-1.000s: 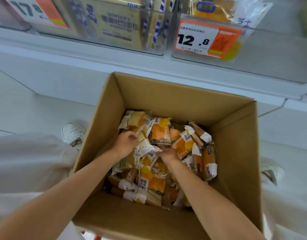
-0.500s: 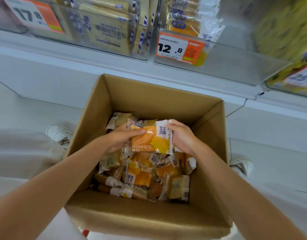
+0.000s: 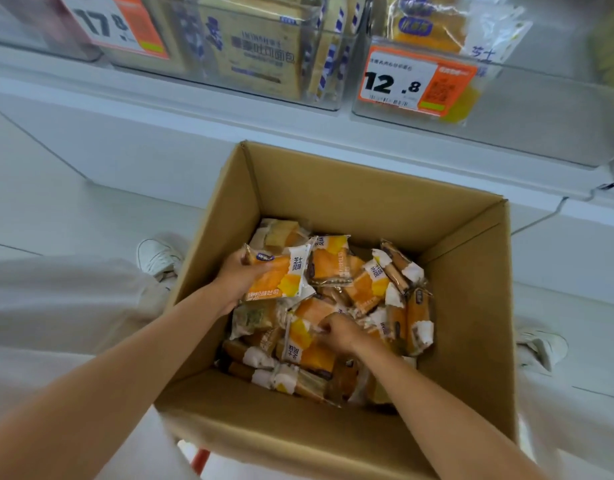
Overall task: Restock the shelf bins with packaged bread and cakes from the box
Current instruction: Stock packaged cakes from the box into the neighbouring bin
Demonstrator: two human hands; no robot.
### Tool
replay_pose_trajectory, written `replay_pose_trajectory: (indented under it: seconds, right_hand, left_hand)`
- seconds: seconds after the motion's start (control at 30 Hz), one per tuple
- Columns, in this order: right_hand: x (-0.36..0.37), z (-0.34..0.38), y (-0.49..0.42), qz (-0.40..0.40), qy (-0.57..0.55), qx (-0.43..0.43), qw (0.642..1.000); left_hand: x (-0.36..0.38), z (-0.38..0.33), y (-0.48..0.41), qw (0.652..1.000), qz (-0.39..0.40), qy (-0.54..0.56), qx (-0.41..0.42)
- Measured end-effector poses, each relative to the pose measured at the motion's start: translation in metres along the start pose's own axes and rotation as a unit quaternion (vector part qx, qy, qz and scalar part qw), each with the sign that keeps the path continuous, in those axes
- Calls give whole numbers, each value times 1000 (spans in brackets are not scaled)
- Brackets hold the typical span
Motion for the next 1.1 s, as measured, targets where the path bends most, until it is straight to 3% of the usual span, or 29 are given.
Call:
replay_pose_trajectory:
  seconds: [0.13,0.23,0.37,0.43,0.5,0.57,0.63,0.7,0.8,0.93,1.1]
  right_hand:
    - [-71,5,30,-52,-179,-33,982]
    - [-138,8,71,-127,-316,-51,939]
    - [-151,19,95,-69,-526,-48,846]
    - [-143,30,104,-63,-557,-39,827]
    - [-142,33,118,-116,-491,-17,863]
    - [-161,35,144,-216,-376,-7,901]
    - [-194,48,183,-337,-234,-77,909]
    - [-217,76,226,-420,-34,-169,891]
    - [-235,106,253,-416,206,-220,858]
    - [-283,113,290,-471,244,-209,822]
    - [-365,85,358,-642,212,-177,715]
  left_hand:
    - [0,1,-3,999,-23,-21,14]
    - [10,-8,2,1000,-8,2,28]
    - [46,-29,23,992,76,97,3]
    - [68,-42,38,985,139,106,-6]
    - [78,-62,52,983,163,78,41]
    - [71,-81,58,987,127,36,97]
    - [65,-106,66,981,126,-12,148]
    - [69,-134,79,966,161,-59,195]
    - [78,-177,98,947,193,-86,241]
    - [83,-233,118,929,174,-106,309]
    - [69,-315,137,902,82,-118,407]
Point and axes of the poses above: each hand's wrist, its own y-axis away from the middle knuckle, its own x-axis out of the palm, z = x × y, the point moved 8 cm from there along -y, towards the middle knuckle, and after that the axes turned 9 degrees about x, right-handed, at the moved point
